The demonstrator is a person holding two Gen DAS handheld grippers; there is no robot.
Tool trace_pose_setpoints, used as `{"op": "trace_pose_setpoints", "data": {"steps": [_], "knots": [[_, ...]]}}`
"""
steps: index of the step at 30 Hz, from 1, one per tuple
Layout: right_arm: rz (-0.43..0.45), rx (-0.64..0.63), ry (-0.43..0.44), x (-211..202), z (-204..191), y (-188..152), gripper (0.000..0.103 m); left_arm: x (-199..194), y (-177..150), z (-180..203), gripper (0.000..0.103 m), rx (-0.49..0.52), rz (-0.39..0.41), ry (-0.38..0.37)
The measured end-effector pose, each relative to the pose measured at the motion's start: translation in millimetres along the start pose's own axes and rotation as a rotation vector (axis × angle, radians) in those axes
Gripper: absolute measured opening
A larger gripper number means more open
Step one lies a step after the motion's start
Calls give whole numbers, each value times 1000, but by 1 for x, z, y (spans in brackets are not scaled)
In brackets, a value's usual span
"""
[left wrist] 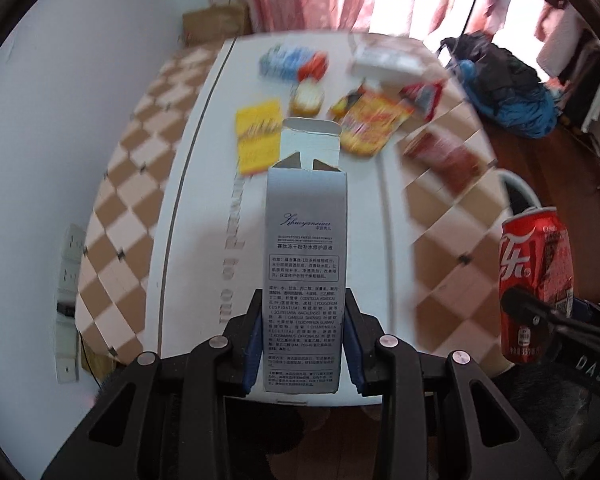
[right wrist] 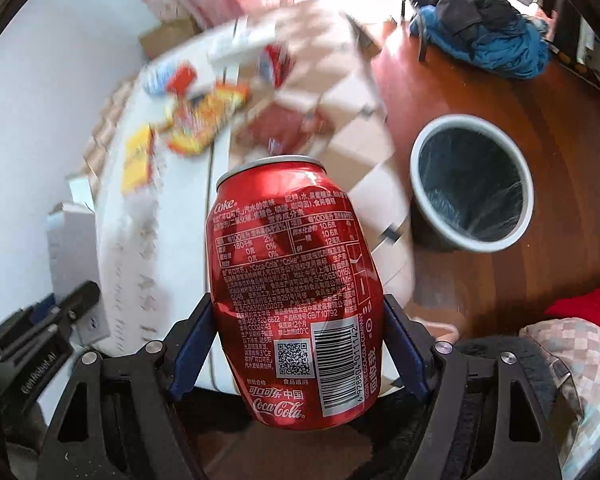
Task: Collect trash
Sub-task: 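Carry the can and box over the white bin with both tools, then open both tools to drop the can and box into the bin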
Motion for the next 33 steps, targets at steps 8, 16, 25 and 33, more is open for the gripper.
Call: {"op": "trace_pose_setpoints", "data": {"steps": [8,16,25,33], "knots": [[155,142,37,-71,93,52,81,-1,89,103,31,147,115,-132],[129,237,-69,-37,205,98,81,74,150,232,31,258,11,-305],[-87,322,-80,85,285,119,81,235,175,306,33,199,-314,-425],[-179,375,-21,147,314,121,103,271,187,309,77,176,-329,-326]]}}
Point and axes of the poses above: each gripper's, at about its wrist camera, not at the fingertips, and x roughly the way its jaws point, z to its right, y to its top, the point moved 5 cm from there along x, roughly the way its jaws point, and after that the axes turned 13 degrees about -y, right-handed, at the moved point
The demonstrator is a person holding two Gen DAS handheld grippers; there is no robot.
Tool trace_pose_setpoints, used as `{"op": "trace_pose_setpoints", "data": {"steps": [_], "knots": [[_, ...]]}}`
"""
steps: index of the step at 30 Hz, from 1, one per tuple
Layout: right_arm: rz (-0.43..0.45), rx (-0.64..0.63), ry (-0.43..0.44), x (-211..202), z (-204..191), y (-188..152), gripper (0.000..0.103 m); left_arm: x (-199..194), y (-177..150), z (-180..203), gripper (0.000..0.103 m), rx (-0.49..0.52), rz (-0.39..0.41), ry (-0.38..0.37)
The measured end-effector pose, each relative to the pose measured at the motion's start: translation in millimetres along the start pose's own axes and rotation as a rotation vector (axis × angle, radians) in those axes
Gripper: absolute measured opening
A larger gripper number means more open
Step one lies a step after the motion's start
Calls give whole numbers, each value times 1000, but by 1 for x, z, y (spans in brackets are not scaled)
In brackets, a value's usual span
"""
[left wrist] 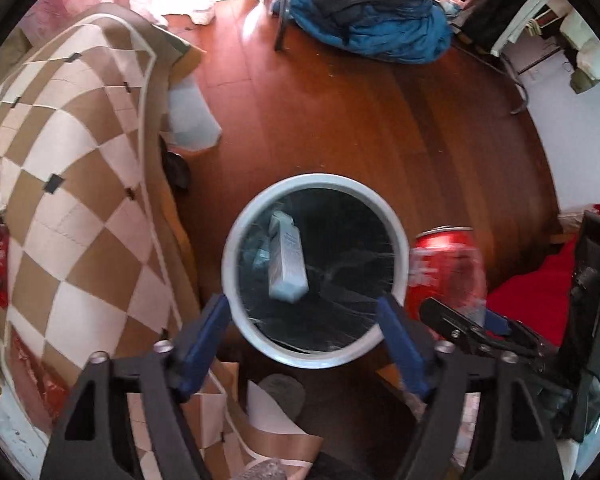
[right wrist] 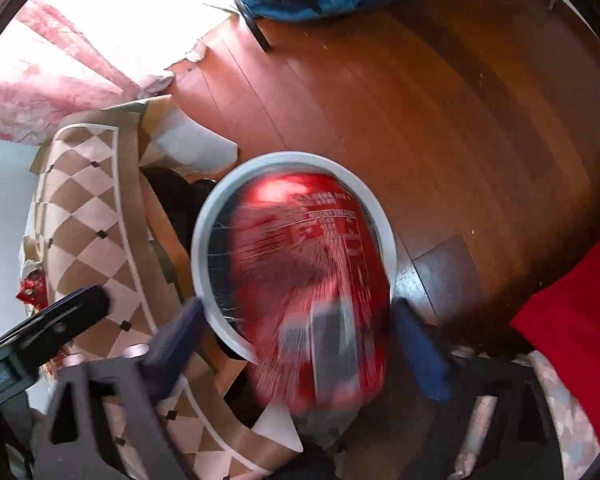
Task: Collect trash
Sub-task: 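Open both tools to drop the can and box into the bin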
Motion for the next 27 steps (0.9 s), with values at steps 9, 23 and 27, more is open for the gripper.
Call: {"op": "trace_pose_setpoints", "data": {"steps": [9,23,27], "knots": [[19,-46,-185,8,18,-27,103,-15,-39,-21,101,21,45,199],[112,-73,-226,-66,8,-75,103,-60,-86,7,101,101,98,229],[161,-61,-210,-103,5,-85,103,-91,-96,17,101,120,150,221]]}}
Point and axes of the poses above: each gripper's, at about its wrist camera, not at the fingertips, and x roughly the way its jaws point, z to its right, y to its top, the point moved 5 cm from there along x, roughly the way its jaws point, and after that the axes turned 13 degrees about -y, right-handed, at the moved point
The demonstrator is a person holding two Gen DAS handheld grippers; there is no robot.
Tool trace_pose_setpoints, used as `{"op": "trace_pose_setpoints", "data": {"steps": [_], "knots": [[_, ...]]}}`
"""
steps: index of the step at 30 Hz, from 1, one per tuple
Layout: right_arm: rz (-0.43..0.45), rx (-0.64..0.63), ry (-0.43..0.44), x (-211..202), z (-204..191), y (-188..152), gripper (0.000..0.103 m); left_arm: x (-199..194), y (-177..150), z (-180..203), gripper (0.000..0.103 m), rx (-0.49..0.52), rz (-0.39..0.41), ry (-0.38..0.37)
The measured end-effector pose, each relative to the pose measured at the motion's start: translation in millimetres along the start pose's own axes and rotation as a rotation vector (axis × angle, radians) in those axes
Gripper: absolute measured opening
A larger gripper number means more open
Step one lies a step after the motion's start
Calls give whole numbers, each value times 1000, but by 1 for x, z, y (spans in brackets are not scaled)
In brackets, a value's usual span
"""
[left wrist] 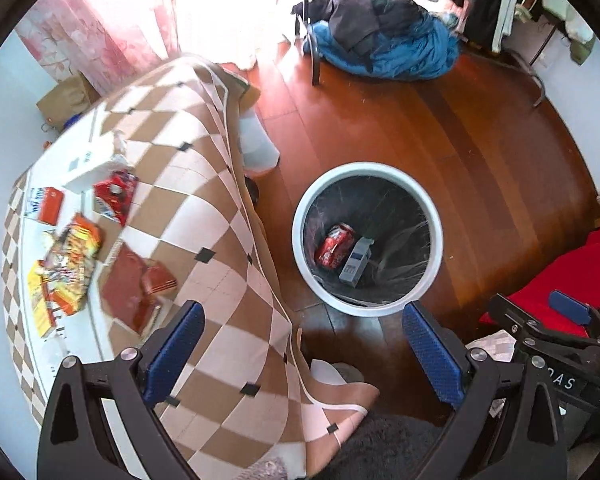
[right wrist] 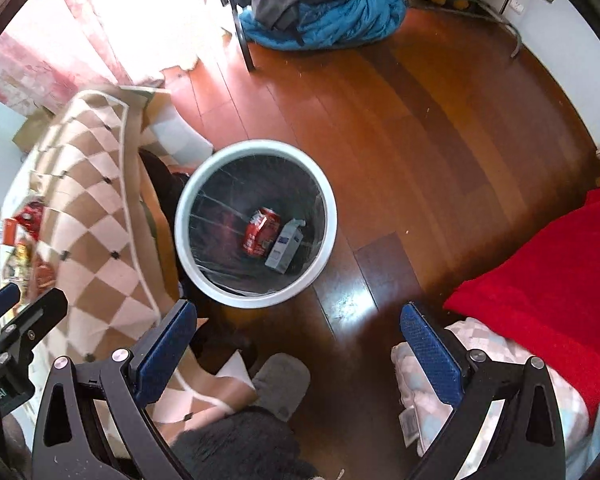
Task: Collect trash
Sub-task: 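Open both tools to drop the can and box into the bin, then grasp the brown sauce packet with the right tool while the left tool grasps the yellow HAOMAO pack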
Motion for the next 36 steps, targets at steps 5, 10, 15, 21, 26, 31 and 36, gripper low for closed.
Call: {"op": "trace_pose_setpoints", "data": {"steps": [5,10,15,21,26,31,36], "knots": [[75,19,6,-53,3,-3,103,-46,-3,3,101,16,85,-17],[158,45,48,-112,-6,-2,103,-99,-4,-11,101,-8,178,-20],[194,-18,139,-155,-60,-3,103,-146,-8,-60,101,-86,262,-17],[143,-277,171,-144,-189,-11,103,-162,-25,-161,103,-193,299,117],[56,-486,126,-90,-282,-19,103,-135,-54,-257,103,-328,228,217],[19,-665,23,-32,-342,-26,103,-93,-83,-333,103,-422,126,297],[22,-804,-47,-1,-381,-32,103,-56,-90,-367,103,-452,55,283]]}}
Point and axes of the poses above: each gripper's, at about its wrist camera, not at the fingertips, and x roughly the way its jaws point, z to its right, y to its top, the point moved 5 cm from there along x, roughly the way its jaws point, and after that the axes turned 13 degrees about -y, right-handed, at the moved point
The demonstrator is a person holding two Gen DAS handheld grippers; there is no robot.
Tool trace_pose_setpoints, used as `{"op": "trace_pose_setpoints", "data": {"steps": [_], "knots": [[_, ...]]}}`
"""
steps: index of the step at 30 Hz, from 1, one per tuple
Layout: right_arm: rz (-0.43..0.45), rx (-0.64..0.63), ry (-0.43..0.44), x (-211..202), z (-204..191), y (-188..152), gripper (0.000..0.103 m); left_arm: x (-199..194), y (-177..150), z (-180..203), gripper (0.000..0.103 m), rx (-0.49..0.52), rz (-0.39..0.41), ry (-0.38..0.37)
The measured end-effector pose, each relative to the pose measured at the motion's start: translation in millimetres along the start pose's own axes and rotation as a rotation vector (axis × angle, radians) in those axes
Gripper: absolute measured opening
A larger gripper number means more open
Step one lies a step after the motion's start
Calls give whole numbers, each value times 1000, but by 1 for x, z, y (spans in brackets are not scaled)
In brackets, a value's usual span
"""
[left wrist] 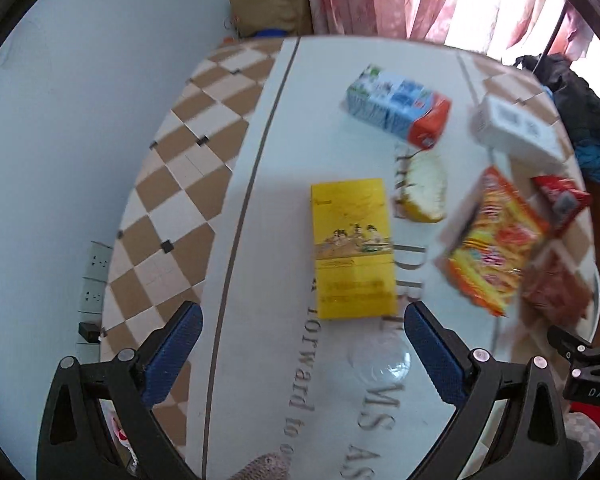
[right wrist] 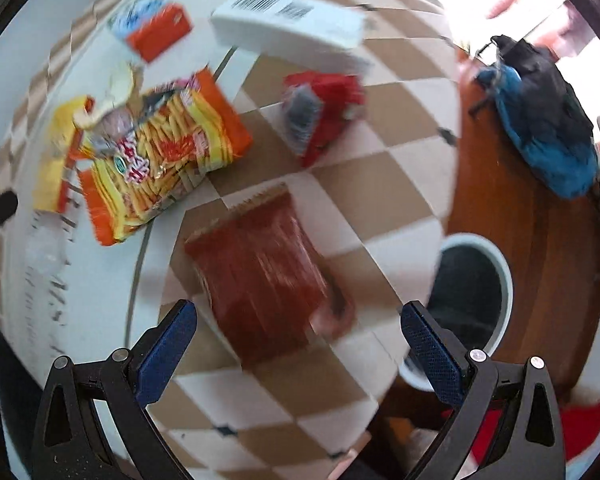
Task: Collect trash
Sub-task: 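Grasp the brown sauce packet with the right tool while the left tool grasps the yellow HAOMAO pack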
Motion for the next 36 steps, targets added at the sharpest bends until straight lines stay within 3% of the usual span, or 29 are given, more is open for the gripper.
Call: {"op": "trace_pose_setpoints", "data": {"steps": [4,7,9,11,14,15,17,18,24,27,29,30,36], "knots": [[13,36,-31,6,-2,6,100,26,6,1,103,0,-60,-44],[-6,198,1,9,8,6,86,44,14,1,103,-9,-95,-64],[-29,322,44,10,18,4,82,54,19,0,103,-19,-110,-75],[-51,426,156,7,22,3,82,62,23,-2,102,-23,-124,-72],[-81,466,284,3,21,3,84,68,28,-5,102,-36,-118,-90],[-73,447,278,1,21,5,85,68,29,-6,97,-34,-105,-92],[-58,392,218,-1,18,10,85,65,33,-9,76,-43,-76,-126],[-58,366,192,0,16,13,85,62,34,-9,54,-48,-64,-143],[-50,335,119,4,12,25,84,54,30,-9,54,-19,-46,-94],[-37,347,75,3,8,21,74,46,24,-14,54,-6,-26,-67],[-21,340,49,-5,6,19,55,34,14,-19,54,6,-4,-47],[-6,336,48,-9,5,20,51,28,12,-19,54,13,9,-39],[50,334,60,-39,-1,9,44,-15,6,-15,54,48,90,-16]]}}
Point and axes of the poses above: each gripper's, at about its wrist camera, not at the fingertips, and x roughly the way its jaws point, z to its right, y to its top, the point moved 5 cm from there along x, roughly the way its jaws point, and after that the axes turned 13 degrees about -y, right-handed, at the moved point
